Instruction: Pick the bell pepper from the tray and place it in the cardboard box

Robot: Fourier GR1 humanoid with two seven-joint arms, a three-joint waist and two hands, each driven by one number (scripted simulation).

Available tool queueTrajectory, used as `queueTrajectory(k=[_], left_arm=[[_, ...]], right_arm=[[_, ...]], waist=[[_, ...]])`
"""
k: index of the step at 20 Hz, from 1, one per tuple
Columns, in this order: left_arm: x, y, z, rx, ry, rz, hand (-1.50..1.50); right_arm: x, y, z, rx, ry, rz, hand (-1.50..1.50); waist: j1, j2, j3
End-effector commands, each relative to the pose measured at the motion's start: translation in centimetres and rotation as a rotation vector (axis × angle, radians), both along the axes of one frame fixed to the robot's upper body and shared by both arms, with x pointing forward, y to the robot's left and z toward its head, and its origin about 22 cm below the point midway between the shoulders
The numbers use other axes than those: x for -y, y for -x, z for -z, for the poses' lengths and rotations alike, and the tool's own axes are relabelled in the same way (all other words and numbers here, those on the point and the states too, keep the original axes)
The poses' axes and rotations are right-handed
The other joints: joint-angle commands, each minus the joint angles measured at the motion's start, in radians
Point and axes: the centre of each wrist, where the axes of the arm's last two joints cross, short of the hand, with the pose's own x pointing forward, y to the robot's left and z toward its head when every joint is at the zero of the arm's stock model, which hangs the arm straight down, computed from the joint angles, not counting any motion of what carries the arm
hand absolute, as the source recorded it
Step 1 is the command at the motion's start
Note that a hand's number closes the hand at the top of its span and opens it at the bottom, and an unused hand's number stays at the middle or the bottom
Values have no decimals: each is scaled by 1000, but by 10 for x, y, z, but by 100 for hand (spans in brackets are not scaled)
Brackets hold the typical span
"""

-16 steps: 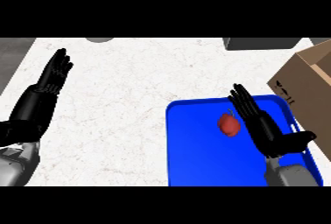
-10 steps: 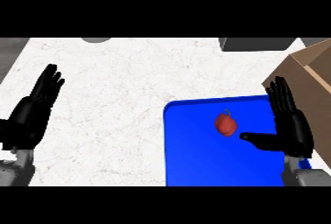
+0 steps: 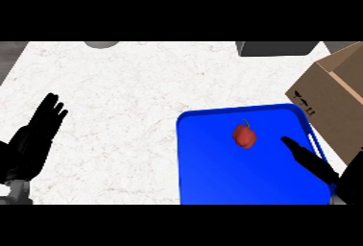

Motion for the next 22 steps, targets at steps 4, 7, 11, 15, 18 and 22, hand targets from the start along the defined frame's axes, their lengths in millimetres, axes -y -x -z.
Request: queueTrajectory(k=[4, 7, 11, 15, 18, 22], left_arm=[[-11, 1, -8, 1, 4, 11, 0], [-4, 3, -9, -6, 21, 30, 0], [-6, -2, -13, 9, 25, 43, 0], [3, -4, -16, 3, 32, 76, 0], [7, -14, -24, 17, 28, 78, 0], [9, -11, -14, 4, 44, 77, 0]], right_arm=[[-16, 59, 36, -338, 196, 84, -150], [-1, 82, 49, -547, 280, 153, -150], [-5, 79, 37, -716, 312, 192, -150], [-30, 69, 23, -902, 284, 219, -150], [-49, 50, -4, -975, 289, 246, -150], [-100, 26, -35, -1110, 216, 228, -150]], waist=[[21, 18, -6], [27, 21, -8], [50, 33, -12], [72, 32, -7], [73, 34, -5], [75, 25, 1]])
